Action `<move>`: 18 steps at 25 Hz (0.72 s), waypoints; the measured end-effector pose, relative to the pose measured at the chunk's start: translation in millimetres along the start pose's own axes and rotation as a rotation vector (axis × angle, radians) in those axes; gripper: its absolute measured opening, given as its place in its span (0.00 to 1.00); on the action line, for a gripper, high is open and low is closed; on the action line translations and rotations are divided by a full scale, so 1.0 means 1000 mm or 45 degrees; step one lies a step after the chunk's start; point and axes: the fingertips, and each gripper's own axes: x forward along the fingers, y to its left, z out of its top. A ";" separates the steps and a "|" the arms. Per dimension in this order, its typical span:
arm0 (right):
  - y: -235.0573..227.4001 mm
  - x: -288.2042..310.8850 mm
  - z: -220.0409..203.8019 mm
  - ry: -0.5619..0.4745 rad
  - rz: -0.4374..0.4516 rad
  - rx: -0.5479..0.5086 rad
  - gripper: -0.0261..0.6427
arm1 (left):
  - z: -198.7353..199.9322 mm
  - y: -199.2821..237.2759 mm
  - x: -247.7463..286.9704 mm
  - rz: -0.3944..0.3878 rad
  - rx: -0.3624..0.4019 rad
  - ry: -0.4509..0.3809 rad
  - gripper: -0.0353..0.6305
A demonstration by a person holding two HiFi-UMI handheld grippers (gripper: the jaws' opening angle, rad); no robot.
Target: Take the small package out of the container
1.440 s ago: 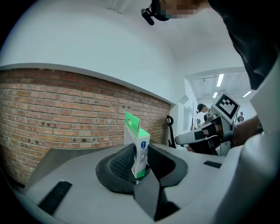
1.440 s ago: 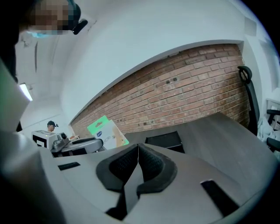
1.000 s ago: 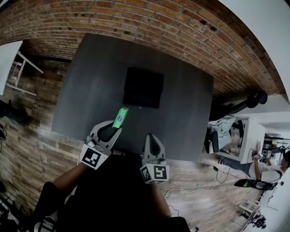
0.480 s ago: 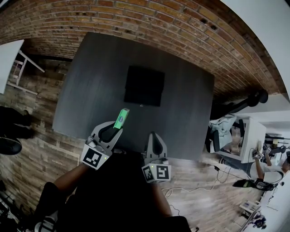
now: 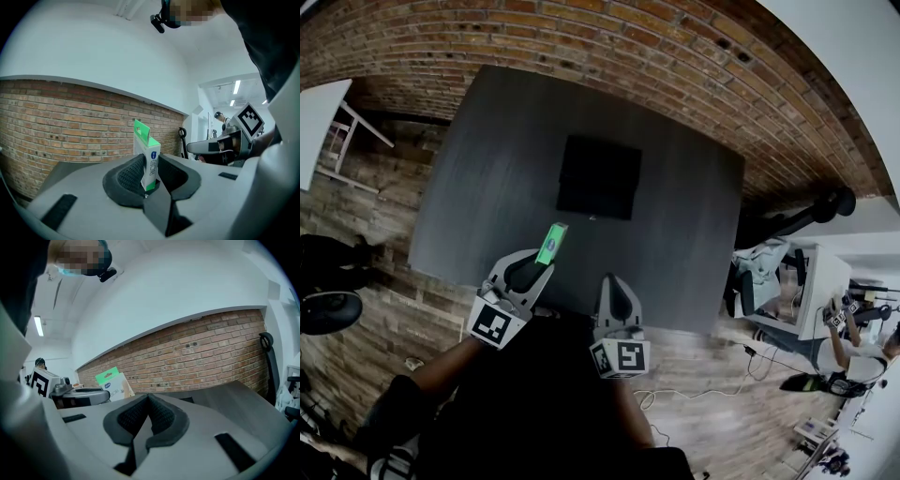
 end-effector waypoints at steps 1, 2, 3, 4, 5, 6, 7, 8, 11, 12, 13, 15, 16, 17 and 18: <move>0.000 0.000 0.001 -0.002 0.001 -0.002 0.07 | 0.000 0.000 0.001 0.001 -0.006 -0.002 0.22; 0.000 0.001 0.001 -0.006 0.004 -0.002 0.07 | 0.000 0.001 0.001 0.001 -0.010 -0.005 0.22; 0.000 0.001 0.002 -0.009 0.005 0.000 0.07 | 0.000 0.001 0.002 0.001 -0.009 -0.006 0.22; 0.000 0.001 0.002 -0.008 0.005 0.001 0.07 | 0.000 0.001 0.002 0.000 -0.004 -0.006 0.22; -0.001 0.002 0.002 -0.005 0.003 0.001 0.07 | -0.001 0.001 0.002 0.000 -0.002 -0.003 0.22; -0.001 0.002 0.002 -0.003 0.000 0.000 0.07 | -0.001 0.002 0.002 0.001 -0.005 -0.001 0.22; -0.002 0.003 0.003 -0.003 0.000 0.000 0.07 | -0.002 0.002 0.003 0.002 -0.008 0.001 0.22; -0.003 0.003 0.003 -0.003 0.001 -0.001 0.07 | -0.002 0.002 0.004 0.003 -0.009 0.001 0.22; -0.003 0.004 0.003 -0.012 0.015 -0.005 0.07 | -0.001 0.002 0.005 0.001 0.002 0.006 0.22; -0.003 0.005 0.004 -0.013 0.020 -0.001 0.07 | -0.001 0.002 0.006 0.001 0.003 0.006 0.22; -0.003 0.005 0.004 -0.013 0.023 0.002 0.07 | 0.000 0.002 0.007 0.002 0.001 0.005 0.22; -0.005 0.006 0.004 -0.013 0.026 -0.001 0.07 | 0.000 0.002 0.008 0.008 -0.010 0.007 0.22; -0.006 0.006 0.004 -0.015 0.029 -0.005 0.07 | -0.001 0.001 0.009 0.009 -0.016 0.008 0.22; -0.007 0.007 0.004 -0.018 0.032 -0.009 0.07 | -0.001 0.001 0.010 0.011 -0.020 0.011 0.22; -0.007 0.007 0.004 -0.020 0.035 -0.012 0.07 | -0.001 0.001 0.011 0.011 -0.024 0.014 0.22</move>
